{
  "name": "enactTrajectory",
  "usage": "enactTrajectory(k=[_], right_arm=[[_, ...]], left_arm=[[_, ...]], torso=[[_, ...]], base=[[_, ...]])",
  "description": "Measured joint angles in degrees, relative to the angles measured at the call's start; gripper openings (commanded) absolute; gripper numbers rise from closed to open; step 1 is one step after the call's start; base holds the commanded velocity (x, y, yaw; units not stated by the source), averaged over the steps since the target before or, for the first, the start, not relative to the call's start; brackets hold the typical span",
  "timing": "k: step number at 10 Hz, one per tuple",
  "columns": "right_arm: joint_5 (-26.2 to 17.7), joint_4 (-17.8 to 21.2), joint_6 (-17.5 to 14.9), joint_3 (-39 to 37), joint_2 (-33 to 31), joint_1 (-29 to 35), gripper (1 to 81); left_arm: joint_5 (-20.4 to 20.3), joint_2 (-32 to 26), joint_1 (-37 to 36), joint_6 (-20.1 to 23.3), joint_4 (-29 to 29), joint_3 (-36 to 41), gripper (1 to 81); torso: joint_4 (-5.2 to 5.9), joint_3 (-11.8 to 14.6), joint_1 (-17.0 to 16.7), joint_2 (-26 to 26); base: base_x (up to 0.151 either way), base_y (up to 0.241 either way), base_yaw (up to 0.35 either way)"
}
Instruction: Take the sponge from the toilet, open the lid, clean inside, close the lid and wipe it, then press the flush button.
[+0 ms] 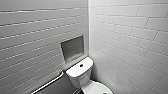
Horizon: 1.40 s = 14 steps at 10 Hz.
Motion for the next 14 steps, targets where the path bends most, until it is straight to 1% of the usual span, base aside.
enactTrajectory(k=[2,3,5,7,9,10,14], right_arm=[[-0.1,0.0,2.5,-2.8,0.5,0.9,81.1],[-0.1,0.1,3.2,-3.5,1.1,1.5,81.1],[-0.2,0.1,4.7,-3.9,2.7,2.7,81.1],[-0.1,0.2,5.3,-4.5,2.8,4.6,81.1],[-0.2,0.2,6.0,-5.4,4.5,6.4,81.1],[-0.1,0.2,6.2,-5.6,5.0,7.2,81.1],[0.1,0.2,7.8,-6.9,6.1,8.4,81.1]], left_arm=[[0.0,1.0,0.6,0.0,0.0,-0.5,81.1],[0.0,1.1,0.8,0.0,0.0,-0.6,81.1],[0.0,1.0,0.9,0.0,0.0,-0.7,81.1],[0.0,1.0,0.9,0.0,0.0,-0.7,81.1],[0.0,1.0,0.5,0.0,0.0,-0.7,81.1],[-0.1,1.0,0.1,0.0,0.0,-0.7,81.1],[-0.2,1.3,0.0,0.0,-0.1,-0.7,81.1]], torso=[[0.0,-0.4,2.5,-4.0],[0.0,-1.5,3.6,-5.8],[0.0,-4.7,6.2,-10.0],[0.0,-8.0,8.9,-14.3],[0.04,-11.0,11.6,-18.4],[0.57,-12.2,12.7,-20.2],[5.18,-17.5,18.1,-28.6]], base=[[0.0,0.0,0.0],[0.0,0.0,0.0],[0.0,0.0,0.0],[0.0,0.0,0.0],[0.0,0.0,0.0],[0.0,0.0,0.0],[0.0,0.0,0.0]])
